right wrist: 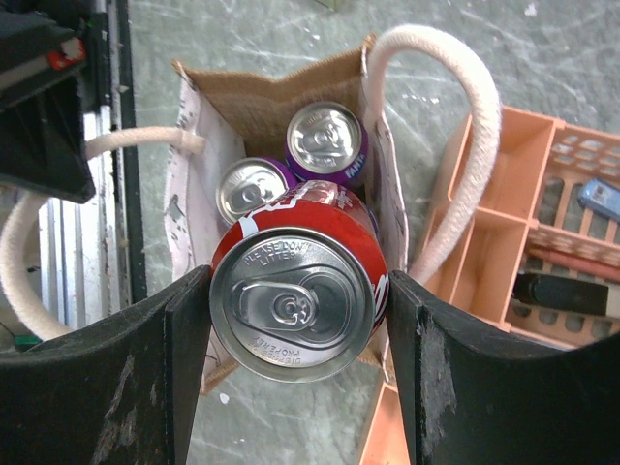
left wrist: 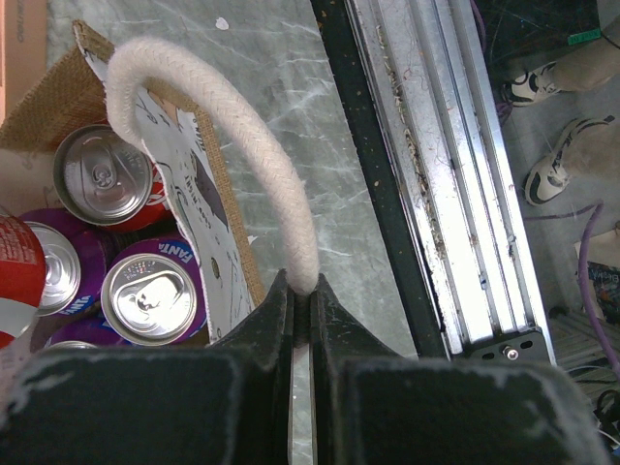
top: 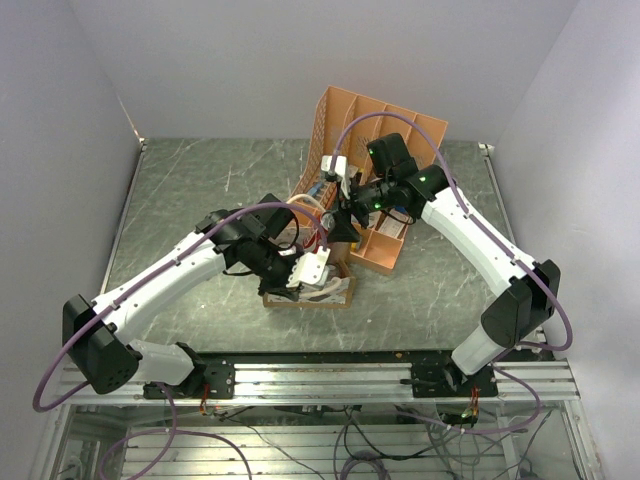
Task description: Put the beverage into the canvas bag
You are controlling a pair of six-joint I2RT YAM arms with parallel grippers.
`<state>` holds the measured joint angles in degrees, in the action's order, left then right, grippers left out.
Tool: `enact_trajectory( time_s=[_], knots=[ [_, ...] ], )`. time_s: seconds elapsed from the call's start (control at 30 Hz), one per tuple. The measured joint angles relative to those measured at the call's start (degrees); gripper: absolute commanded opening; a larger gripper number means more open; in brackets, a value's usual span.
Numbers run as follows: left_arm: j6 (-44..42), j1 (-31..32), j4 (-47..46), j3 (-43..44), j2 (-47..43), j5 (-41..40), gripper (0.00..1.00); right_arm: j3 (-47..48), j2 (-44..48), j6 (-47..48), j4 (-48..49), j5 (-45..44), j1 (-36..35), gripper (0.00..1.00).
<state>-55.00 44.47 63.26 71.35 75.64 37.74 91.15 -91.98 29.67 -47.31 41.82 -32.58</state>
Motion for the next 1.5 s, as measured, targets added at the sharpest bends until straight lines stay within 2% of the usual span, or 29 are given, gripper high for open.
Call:
enact_trajectory(
  time_s=[0.43, 0.77, 1.07, 1.5],
  knots=[
    [-0.9, 0.0, -0.5, -0.6, 0.0, 0.0, 0.07, -0.8, 2.1, 3.5, -6.3, -10.6, 0.0, 0.00],
    [-2.1, 0.0, -0.9, -1.8, 0.1, -0.4, 0.07, -0.4, 4.4, 4.0, -8.8, -14.3, -0.2, 0.00],
    [-2.7, 0.0, -0.9, -1.8, 0.7, -0.5, 0.07, 3.1, 0.4, 2.5, -11.4, -18.0, -2.6, 0.00],
    [-3.3, 0.1, -0.9, -1.8, 1.4, -0.4, 0.07, 8.2, -5.4, -4.4, -14.3, -25.6, -5.4, 0.00]
  ],
)
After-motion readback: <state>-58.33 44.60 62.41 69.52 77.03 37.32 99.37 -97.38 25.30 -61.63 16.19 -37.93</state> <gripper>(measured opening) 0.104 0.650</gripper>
